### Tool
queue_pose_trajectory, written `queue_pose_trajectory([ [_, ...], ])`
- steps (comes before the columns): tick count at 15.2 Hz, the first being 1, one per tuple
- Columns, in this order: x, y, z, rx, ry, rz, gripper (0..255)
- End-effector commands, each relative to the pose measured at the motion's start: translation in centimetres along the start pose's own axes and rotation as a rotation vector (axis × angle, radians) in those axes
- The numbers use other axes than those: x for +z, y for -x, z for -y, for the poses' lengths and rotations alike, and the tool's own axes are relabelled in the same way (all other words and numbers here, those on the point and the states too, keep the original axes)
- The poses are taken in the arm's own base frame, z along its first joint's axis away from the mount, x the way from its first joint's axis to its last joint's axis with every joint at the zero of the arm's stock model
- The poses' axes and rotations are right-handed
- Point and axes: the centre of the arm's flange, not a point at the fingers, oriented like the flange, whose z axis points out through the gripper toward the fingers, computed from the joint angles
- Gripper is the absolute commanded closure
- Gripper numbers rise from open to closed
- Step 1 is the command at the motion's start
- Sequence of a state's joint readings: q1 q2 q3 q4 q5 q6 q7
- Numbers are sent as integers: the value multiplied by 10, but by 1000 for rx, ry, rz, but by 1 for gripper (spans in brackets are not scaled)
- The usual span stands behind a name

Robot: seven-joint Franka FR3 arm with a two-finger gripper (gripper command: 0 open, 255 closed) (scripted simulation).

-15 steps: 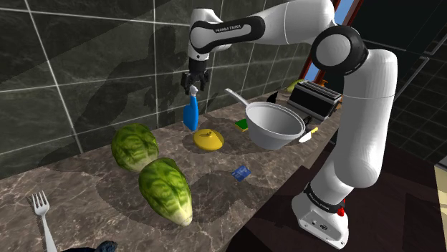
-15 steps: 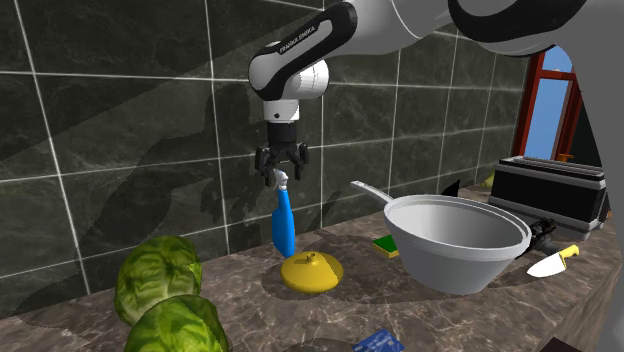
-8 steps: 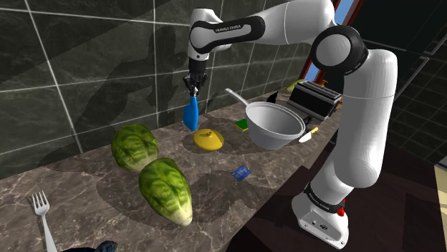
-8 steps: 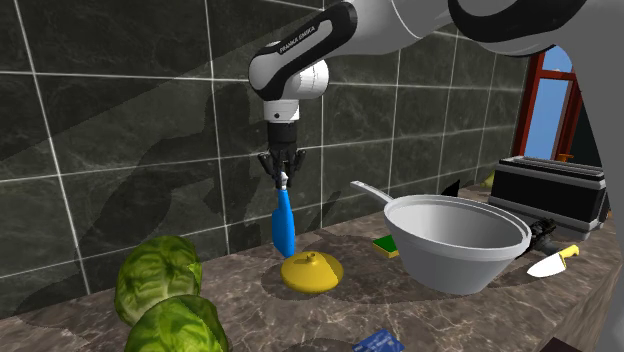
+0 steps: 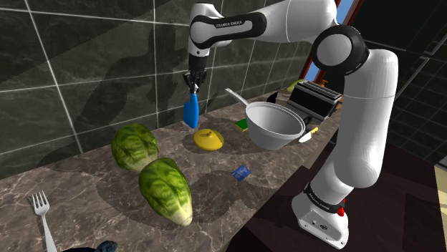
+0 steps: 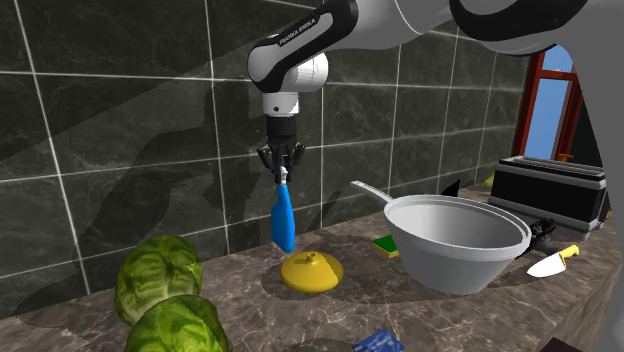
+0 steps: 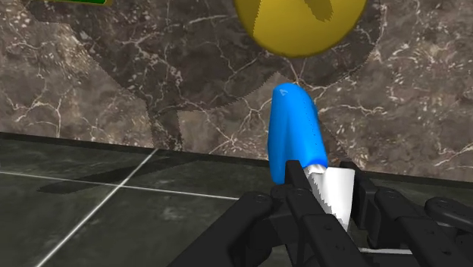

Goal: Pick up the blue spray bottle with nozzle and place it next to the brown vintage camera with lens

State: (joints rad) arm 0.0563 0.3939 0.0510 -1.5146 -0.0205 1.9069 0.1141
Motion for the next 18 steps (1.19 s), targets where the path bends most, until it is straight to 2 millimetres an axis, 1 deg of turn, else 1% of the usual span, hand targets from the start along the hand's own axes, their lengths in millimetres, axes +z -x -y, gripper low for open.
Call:
queue_pose_trajectory([
  [1, -11, 1, -1, 0, 0, 0, 255],
  [18, -101, 1, -1, 0, 0, 0, 255],
])
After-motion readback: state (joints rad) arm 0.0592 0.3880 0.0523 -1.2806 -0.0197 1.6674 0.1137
